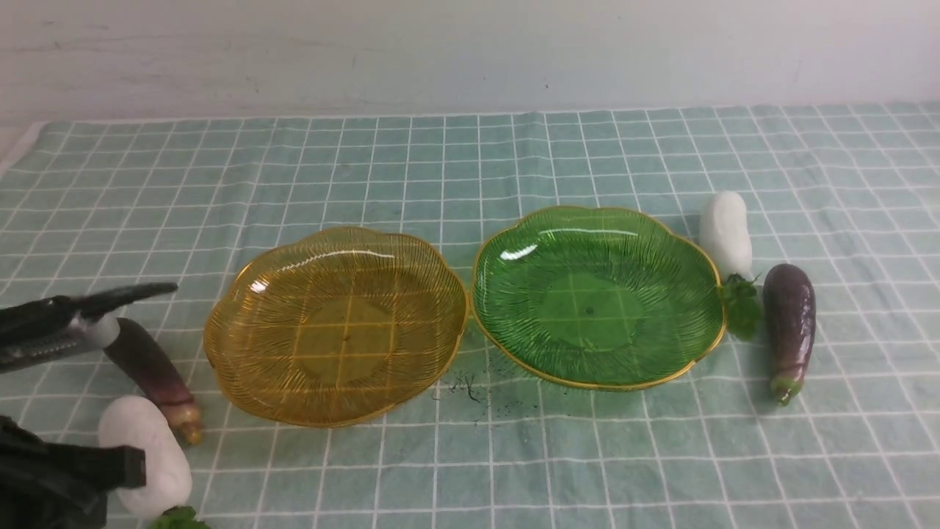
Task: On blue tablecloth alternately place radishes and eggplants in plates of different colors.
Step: 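Pick up the white radish and place it in the left plate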
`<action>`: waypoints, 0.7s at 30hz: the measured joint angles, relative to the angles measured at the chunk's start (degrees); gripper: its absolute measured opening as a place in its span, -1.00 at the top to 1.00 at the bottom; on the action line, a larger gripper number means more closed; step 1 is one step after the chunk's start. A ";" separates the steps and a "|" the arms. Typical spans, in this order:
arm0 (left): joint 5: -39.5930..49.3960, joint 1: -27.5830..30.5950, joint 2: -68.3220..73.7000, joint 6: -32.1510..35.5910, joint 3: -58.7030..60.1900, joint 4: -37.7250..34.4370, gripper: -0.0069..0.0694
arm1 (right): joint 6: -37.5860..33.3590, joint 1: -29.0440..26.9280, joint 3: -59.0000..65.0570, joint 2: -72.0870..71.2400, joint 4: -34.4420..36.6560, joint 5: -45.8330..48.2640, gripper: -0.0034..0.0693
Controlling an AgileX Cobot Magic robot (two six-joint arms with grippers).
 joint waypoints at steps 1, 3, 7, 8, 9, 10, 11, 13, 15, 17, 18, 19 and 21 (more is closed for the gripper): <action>0.26 1.27 1.28 0.25 -0.97 -0.29 0.79 | -1.14 0.04 -1.54 1.22 -0.82 1.97 0.94; -0.03 4.20 5.72 1.61 -2.83 -1.91 0.78 | -3.44 0.11 -7.69 5.64 -3.73 6.39 0.94; -2.77 5.37 12.21 5.26 -4.01 -5.45 0.77 | -6.62 0.11 -20.47 17.79 -8.81 15.13 0.94; -3.50 5.37 13.36 6.30 -4.05 -5.86 0.76 | -7.29 0.11 -22.17 20.15 -9.35 17.32 0.94; -4.54 5.37 14.93 7.13 -4.08 -6.27 0.74 | -8.63 0.11 -25.27 22.96 -10.09 20.43 0.94; -4.90 5.37 15.19 7.30 -4.08 -6.37 0.73 | -8.93 0.11 -25.73 24.02 -10.19 20.91 0.94; -6.65 5.37 17.20 7.86 -4.08 -6.31 0.65 | -10.72 0.13 -28.55 26.88 -10.52 23.67 0.94; -8.76 5.37 19.03 8.27 -4.08 -6.14 0.50 | -13.72 0.18 -30.90 30.54 -10.36 25.83 0.94; -10.80 5.37 20.47 8.33 -4.14 -6.14 0.29 | -16.12 0.18 -31.50 32.76 -9.48 26.54 0.94; -12.80 5.37 21.77 8.38 -4.19 -6.14 0.05 | -17.91 0.18 -31.57 33.83 -7.96 27.11 0.94; -13.78 5.37 22.66 8.20 -4.19 -6.14 -0.10 | -18.51 0.18 -31.51 34.08 -7.42 27.14 0.94; -13.78 5.37 22.85 8.20 -4.19 -6.14 -0.13 | -18.57 0.18 -31.51 34.08 -7.28 27.14 0.94; -16.23 5.37 25.55 6.94 -4.19 -6.14 -0.46 | -19.01 0.18 -31.20 34.20 -6.79 27.20 0.94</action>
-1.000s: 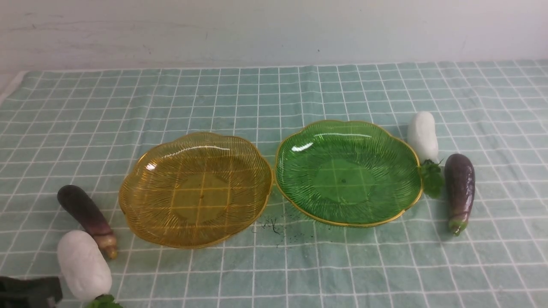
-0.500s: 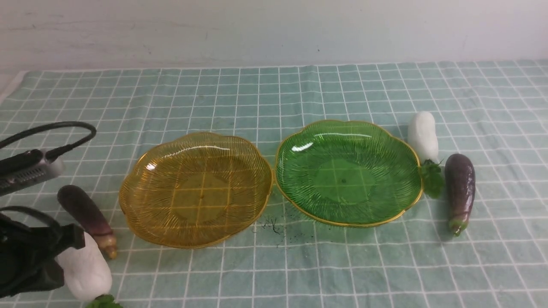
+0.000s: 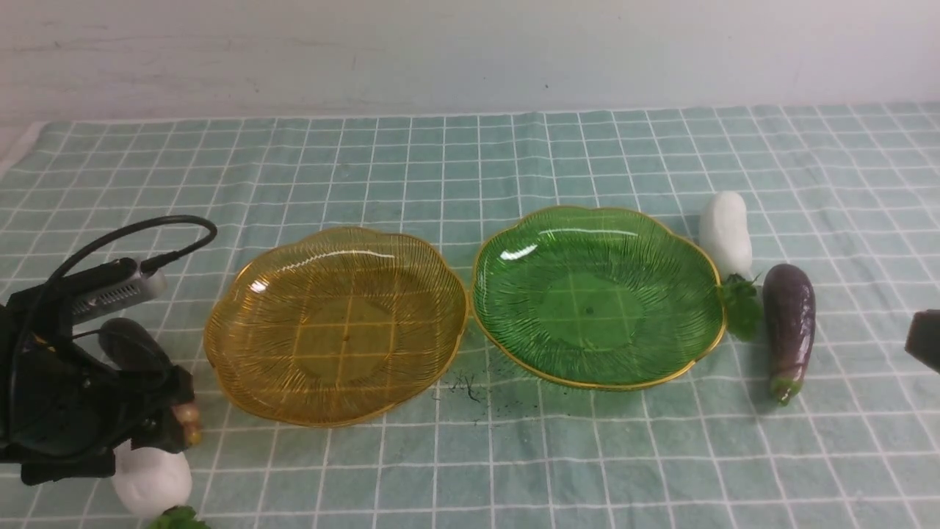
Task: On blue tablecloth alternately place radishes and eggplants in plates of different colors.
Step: 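Pick up the white radish and place it in the left plate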
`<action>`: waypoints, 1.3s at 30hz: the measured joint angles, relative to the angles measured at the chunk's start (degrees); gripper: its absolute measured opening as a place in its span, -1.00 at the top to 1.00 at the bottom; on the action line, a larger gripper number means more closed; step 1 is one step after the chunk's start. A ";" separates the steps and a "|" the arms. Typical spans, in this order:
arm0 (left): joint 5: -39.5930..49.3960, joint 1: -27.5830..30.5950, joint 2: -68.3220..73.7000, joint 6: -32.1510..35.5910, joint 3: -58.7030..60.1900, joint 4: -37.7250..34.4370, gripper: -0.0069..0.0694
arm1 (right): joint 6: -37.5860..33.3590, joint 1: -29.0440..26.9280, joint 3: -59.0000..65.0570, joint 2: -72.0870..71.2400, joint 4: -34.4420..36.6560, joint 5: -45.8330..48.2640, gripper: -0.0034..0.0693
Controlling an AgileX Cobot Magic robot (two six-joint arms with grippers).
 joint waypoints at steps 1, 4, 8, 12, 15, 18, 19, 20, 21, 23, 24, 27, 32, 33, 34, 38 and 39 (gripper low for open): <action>-0.97 0.05 1.56 -0.49 -0.02 0.00 -0.63 | -0.10 0.00 0.07 0.06 0.21 0.00 0.94; -2.04 0.04 4.97 -1.61 -0.07 0.65 -0.88 | -0.46 0.00 0.17 0.10 0.35 -0.12 0.94; -2.55 0.04 8.60 -1.81 -0.07 1.09 -0.76 | -0.29 0.00 0.17 0.18 0.55 -1.61 0.94; -0.88 0.04 9.00 -1.81 -0.26 1.50 -0.44 | 1.50 0.00 -0.67 1.93 0.14 -1.56 0.94; 1.75 0.04 8.46 -1.81 -0.74 2.71 -0.45 | 3.76 0.00 -3.21 4.40 -2.43 -0.06 0.94; 5.78 0.04 5.96 -1.81 -1.12 4.95 -0.45 | 7.18 0.00 -7.79 7.74 -7.40 3.18 0.94; 7.75 0.04 4.76 -1.81 -1.32 5.43 -0.45 | 9.21 0.00 -9.48 9.05 -9.29 4.94 0.94; 9.31 0.04 3.72 -1.81 -1.50 5.85 -0.45 | 11.37 0.00 -11.26 10.86 -11.28 6.37 0.94; 10.56 0.04 2.22 -1.81 -1.74 6.04 -0.45 | 12.66 0.00 -12.64 11.65 -12.83 7.49 0.94; 11.87 0.04 0.52 -1.81 -2.22 6.11 -0.45 | 15.19 0.00 -15.46 14.64 -15.99 9.63 0.94; 13.18 -0.51 -3.58 -1.52 -3.31 6.15 -0.45 | 17.84 0.00 -19.21 18.02 -20.42 11.73 0.94; 12.09 -2.45 -7.96 0.81 -5.93 5.88 -0.45 | 22.41 0.00 -24.52 25.37 -26.93 13.73 0.94; 10.34 -8.64 -7.62 8.81 -14.23 1.08 -0.45 | 27.12 0.00 -34.37 40.65 -32.87 13.91 0.94; 10.32 -9.87 -6.81 10.12 -15.61 0.03 -0.45 | 27.32 0.00 -36.14 43.58 -32.87 13.91 0.94; 10.16 -11.05 -5.17 11.35 -16.92 -0.77 -0.45 | 27.37 0.00 -37.99 47.22 -32.58 13.91 0.94; 8.98 -15.08 3.22 14.55 -22.79 -2.83 -0.45 | 25.97 0.02 -47.98 61.14 -29.62 13.81 0.84; 8.86 -15.33 5.44 14.74 -23.74 -2.89 -0.45 | 25.58 0.02 -51.05 65.33 -28.76 13.89 0.77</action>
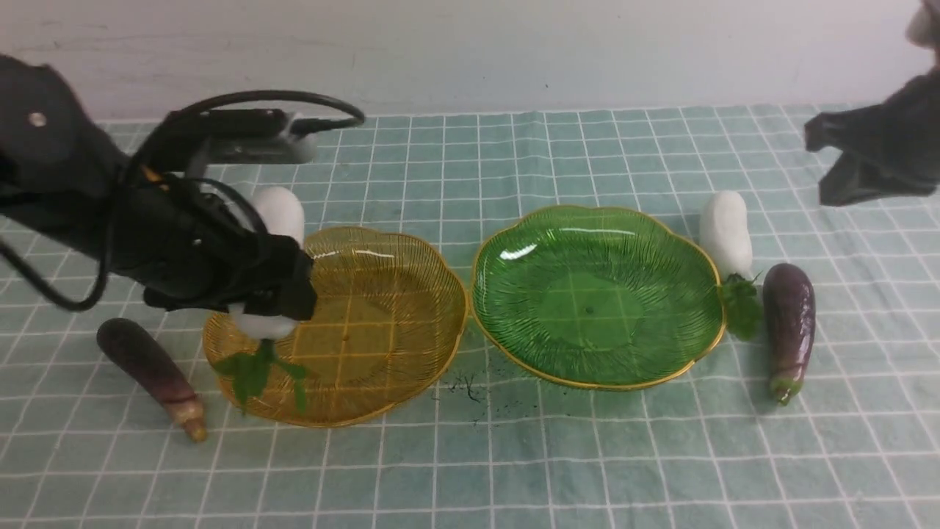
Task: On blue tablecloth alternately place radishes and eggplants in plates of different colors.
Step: 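Pick up the white radish and place it in the left plate, then place the white radish onto the plate beside the other radish with the right gripper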
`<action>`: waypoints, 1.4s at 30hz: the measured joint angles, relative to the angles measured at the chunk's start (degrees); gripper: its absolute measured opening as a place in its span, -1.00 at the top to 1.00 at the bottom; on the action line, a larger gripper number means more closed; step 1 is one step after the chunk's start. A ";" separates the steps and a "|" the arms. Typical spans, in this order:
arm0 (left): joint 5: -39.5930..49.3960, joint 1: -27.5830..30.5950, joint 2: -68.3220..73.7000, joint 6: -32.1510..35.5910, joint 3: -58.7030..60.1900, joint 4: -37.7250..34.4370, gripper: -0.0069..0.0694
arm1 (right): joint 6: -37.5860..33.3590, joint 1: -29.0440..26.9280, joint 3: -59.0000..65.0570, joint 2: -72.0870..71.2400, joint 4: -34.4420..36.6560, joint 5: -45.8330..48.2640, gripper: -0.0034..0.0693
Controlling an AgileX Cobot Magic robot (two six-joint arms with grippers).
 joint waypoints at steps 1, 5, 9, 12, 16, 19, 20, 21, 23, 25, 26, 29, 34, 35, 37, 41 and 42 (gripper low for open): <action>0.00 -0.12 2.15 0.13 -1.33 -0.04 -0.45 | -0.39 0.00 -3.36 4.92 0.75 0.49 0.67; -0.25 -0.11 9.63 0.24 -4.47 0.89 -0.45 | -0.61 0.04 -13.97 16.06 2.47 3.55 0.27; -0.19 -0.11 14.95 0.24 -6.65 1.40 -0.45 | -0.61 0.04 -27.13 28.16 3.05 10.64 -0.21; -0.40 -0.11 17.43 0.20 -7.26 2.13 -0.46 | 0.15 0.06 -39.69 36.04 2.87 12.37 -0.54; -0.39 -0.11 17.85 -0.02 -7.26 3.46 -0.76 | 4.25 0.11 -45.91 37.75 -0.11 12.90 -0.65; -0.39 -0.11 17.85 -1.72 -7.40 4.78 -0.93 | 6.82 0.11 -46.79 38.27 -2.52 12.98 -0.67; -0.32 -0.11 17.85 -2.68 -7.46 5.42 -0.96 | 7.65 0.11 -46.83 38.91 -3.34 13.05 -0.67; -0.32 -0.11 17.85 -3.38 -7.46 5.80 -0.97 | 7.99 0.11 -46.77 39.77 -3.39 13.05 -0.67; 0.83 -0.11 17.85 -5.27 -7.87 6.15 -0.97 | 7.80 0.11 -46.71 41.79 -2.04 13.26 -0.68; 3.40 -0.11 17.67 -7.40 -9.16 7.50 -0.85 | 7.46 0.11 -46.71 43.27 -0.46 13.36 -0.68; 4.39 -0.11 17.54 -8.12 -9.92 8.24 -0.74 | 7.41 0.11 -46.71 43.62 -0.18 13.36 -0.67; 9.05 -0.01 16.51 -9.25 -12.48 10.99 -0.28 | 7.28 0.11 -46.71 44.20 -0.40 13.42 -0.52; 14.29 1.72 10.14 -10.81 -15.17 16.61 0.71 | 7.27 0.05 -46.48 42.25 -2.98 13.50 -0.36; 14.66 2.59 8.46 -11.20 -15.17 17.02 0.75 | 7.27 0.05 -46.25 41.13 -3.37 13.50 -0.36; 15.55 4.09 4.87 -11.59 -15.00 17.62 0.81 | 7.27 0.05 -46.17 38.07 -3.71 13.64 -0.36; 15.67 9.56 -3.91 -11.95 -12.11 17.88 0.84 | 7.16 0.12 -46.30 29.31 -1.07 13.69 -0.36; 15.67 11.17 -6.05 -12.07 -10.44 17.88 0.84 | 6.89 0.41 -46.37 27.27 0.23 13.69 -0.36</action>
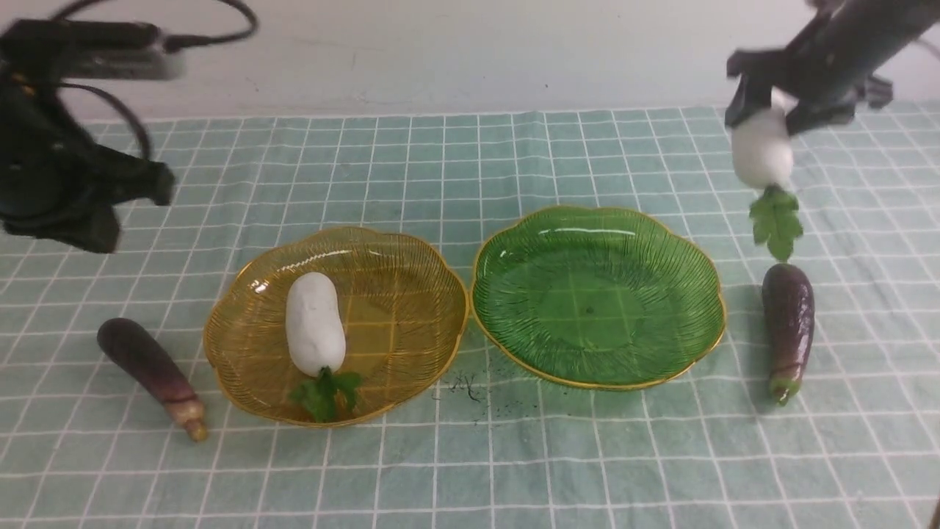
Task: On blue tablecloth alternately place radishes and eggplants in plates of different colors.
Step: 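Place the white radish onto the plate beside the other radish with the right gripper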
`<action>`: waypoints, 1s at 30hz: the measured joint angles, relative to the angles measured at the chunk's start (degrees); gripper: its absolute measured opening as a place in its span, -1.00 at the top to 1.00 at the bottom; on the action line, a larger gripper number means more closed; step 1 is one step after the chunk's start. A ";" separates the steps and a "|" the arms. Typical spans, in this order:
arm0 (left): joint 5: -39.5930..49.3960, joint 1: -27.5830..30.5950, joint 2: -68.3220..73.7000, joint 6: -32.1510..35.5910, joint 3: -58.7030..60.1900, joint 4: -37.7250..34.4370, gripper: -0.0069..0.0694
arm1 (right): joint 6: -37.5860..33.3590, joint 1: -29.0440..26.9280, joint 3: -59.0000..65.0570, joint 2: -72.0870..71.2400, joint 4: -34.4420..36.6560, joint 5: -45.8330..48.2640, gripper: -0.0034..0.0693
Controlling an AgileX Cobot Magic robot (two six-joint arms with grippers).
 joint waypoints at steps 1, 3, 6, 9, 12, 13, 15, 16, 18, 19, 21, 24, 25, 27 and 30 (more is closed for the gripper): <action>0.00 1.77 -2.50 -0.13 1.51 -0.07 0.84 | -0.29 0.45 -0.16 -1.86 0.99 0.00 -0.36; -0.51 6.73 -6.55 -1.54 5.66 -1.26 0.83 | -1.20 2.34 -0.41 -5.01 4.47 -0.05 -0.36; -2.96 14.45 -8.89 -3.75 11.68 -6.06 0.83 | -2.34 8.11 -0.66 -6.71 9.20 0.00 -0.36; -6.70 18.66 -7.54 -4.04 15.56 -11.96 0.83 | -2.64 16.52 -0.53 -3.62 11.62 0.07 -0.36; -8.85 19.35 -4.17 -3.64 16.38 -15.52 0.83 | -2.64 22.41 -0.41 0.60 11.95 0.33 -0.36; -9.48 19.35 -3.13 -2.78 16.38 -16.27 0.83 | -2.64 23.50 -0.41 1.55 12.08 0.33 -0.36; -10.33 19.22 -1.22 -1.41 16.38 -17.72 0.81 | -2.64 25.99 -0.41 4.01 12.47 0.33 -0.36; -10.75 19.21 0.18 -0.17 16.38 -18.86 0.79 | -2.64 27.74 -0.37 6.05 12.90 -0.05 -0.36; -11.17 19.21 3.23 2.83 16.38 -22.31 0.70 | -2.64 29.53 -0.37 8.81 14.45 -1.72 -0.36; -11.17 19.21 3.75 3.40 16.38 -22.62 0.69 | -2.64 29.64 -0.37 9.06 14.93 -2.40 -0.36; -11.67 19.21 6.83 6.72 16.38 -25.95 0.52 | -2.64 30.59 -0.37 12.04 18.99 -4.99 -0.37; -12.81 19.15 9.84 8.79 16.38 -27.56 0.20 | -2.64 30.63 -0.35 14.06 23.19 -7.20 -0.49; -13.10 19.10 10.74 9.00 16.38 -27.71 0.10 | -2.64 30.57 -0.35 14.40 23.65 -7.63 -0.55; -13.88 19.10 12.14 9.35 16.38 -27.83 -0.19 | -2.64 30.51 -0.35 14.62 24.08 -8.46 -0.69; -14.63 19.10 13.52 9.40 16.38 -27.89 -0.50 | -2.64 30.17 -1.12 14.62 24.45 -8.26 -0.81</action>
